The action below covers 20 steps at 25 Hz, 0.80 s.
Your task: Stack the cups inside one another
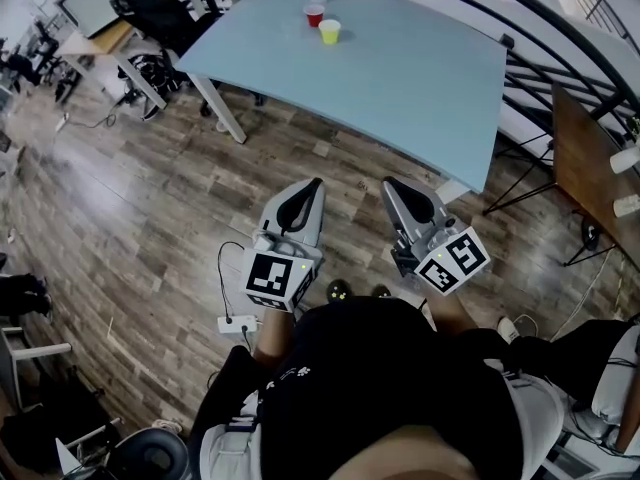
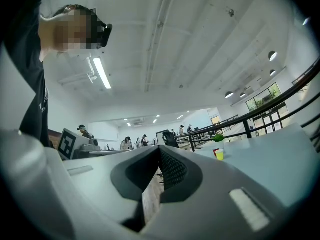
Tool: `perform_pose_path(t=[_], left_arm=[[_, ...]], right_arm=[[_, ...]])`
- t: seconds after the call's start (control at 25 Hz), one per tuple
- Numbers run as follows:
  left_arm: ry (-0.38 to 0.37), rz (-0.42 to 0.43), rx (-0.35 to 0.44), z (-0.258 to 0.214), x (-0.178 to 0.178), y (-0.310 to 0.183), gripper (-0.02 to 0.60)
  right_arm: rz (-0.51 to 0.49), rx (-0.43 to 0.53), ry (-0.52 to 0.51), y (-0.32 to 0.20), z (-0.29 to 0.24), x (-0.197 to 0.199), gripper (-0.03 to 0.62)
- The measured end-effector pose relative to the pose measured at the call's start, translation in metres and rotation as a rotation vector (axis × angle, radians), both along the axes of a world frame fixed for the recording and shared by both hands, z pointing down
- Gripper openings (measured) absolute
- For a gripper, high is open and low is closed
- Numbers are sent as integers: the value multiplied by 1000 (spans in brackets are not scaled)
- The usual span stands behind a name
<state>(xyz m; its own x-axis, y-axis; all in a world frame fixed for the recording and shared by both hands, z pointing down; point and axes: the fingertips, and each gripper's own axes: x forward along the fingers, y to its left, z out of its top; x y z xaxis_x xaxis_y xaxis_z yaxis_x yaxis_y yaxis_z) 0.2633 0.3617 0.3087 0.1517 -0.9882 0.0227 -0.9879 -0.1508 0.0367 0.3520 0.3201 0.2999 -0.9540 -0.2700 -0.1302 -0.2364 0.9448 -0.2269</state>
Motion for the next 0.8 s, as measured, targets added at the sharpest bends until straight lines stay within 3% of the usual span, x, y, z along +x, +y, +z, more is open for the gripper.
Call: perform_pose_path(t=[0.8], left_arm=[[20, -12, -32, 17, -23, 4, -11]], right_arm=[[-25, -27, 30, -4, 21, -27, 8]])
